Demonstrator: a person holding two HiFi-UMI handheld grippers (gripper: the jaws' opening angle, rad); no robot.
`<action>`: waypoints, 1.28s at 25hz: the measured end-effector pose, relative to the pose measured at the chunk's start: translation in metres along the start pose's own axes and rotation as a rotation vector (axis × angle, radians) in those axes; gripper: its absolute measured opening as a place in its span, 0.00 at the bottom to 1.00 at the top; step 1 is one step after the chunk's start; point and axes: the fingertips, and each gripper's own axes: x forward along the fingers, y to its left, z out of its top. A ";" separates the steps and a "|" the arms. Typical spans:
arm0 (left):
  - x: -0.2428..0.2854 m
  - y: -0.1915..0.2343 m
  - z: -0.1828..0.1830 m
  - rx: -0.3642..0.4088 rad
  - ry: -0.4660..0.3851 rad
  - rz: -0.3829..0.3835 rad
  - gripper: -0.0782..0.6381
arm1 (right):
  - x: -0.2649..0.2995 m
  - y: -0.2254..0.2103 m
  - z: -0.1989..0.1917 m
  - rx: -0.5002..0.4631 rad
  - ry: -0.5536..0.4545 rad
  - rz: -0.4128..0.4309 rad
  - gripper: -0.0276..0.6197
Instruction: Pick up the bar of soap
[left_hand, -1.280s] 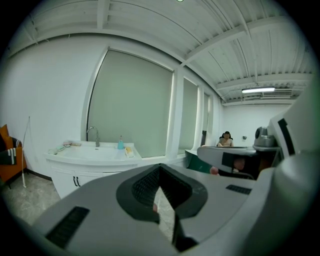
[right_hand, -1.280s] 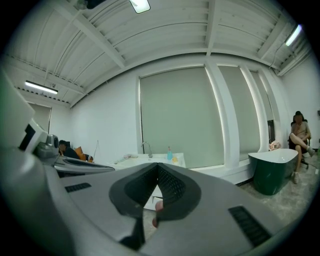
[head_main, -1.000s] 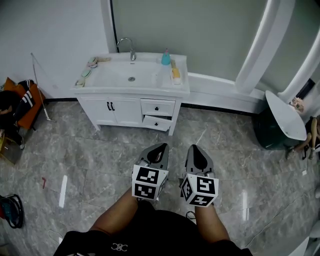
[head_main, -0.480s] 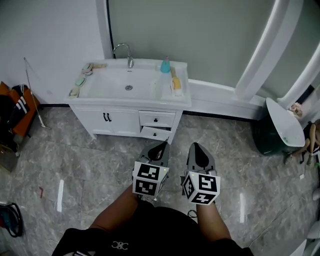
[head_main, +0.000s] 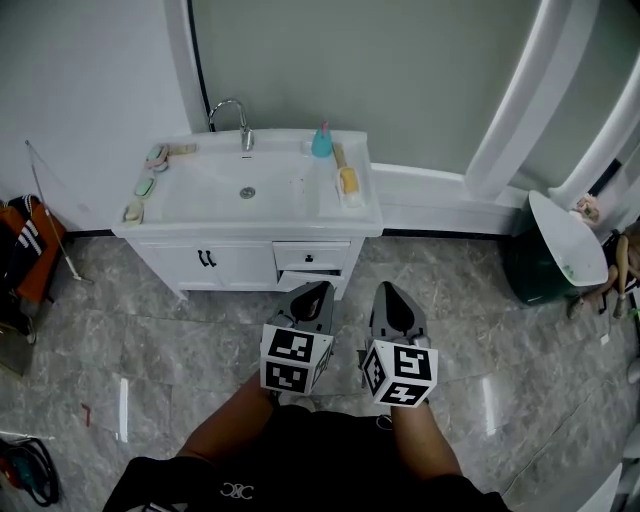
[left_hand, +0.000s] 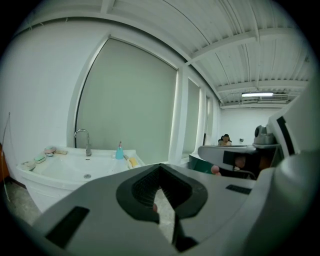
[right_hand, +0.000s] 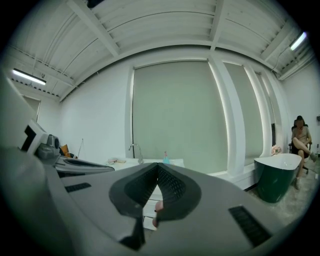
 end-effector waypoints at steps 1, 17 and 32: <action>0.004 0.004 0.000 -0.002 0.003 -0.004 0.11 | 0.004 0.001 -0.001 -0.001 0.002 -0.004 0.05; 0.027 0.044 -0.001 -0.014 0.006 0.005 0.11 | 0.054 0.013 -0.008 -0.013 0.011 0.006 0.05; 0.091 0.089 0.012 -0.008 0.028 0.053 0.11 | 0.147 -0.004 0.005 -0.009 0.012 0.058 0.05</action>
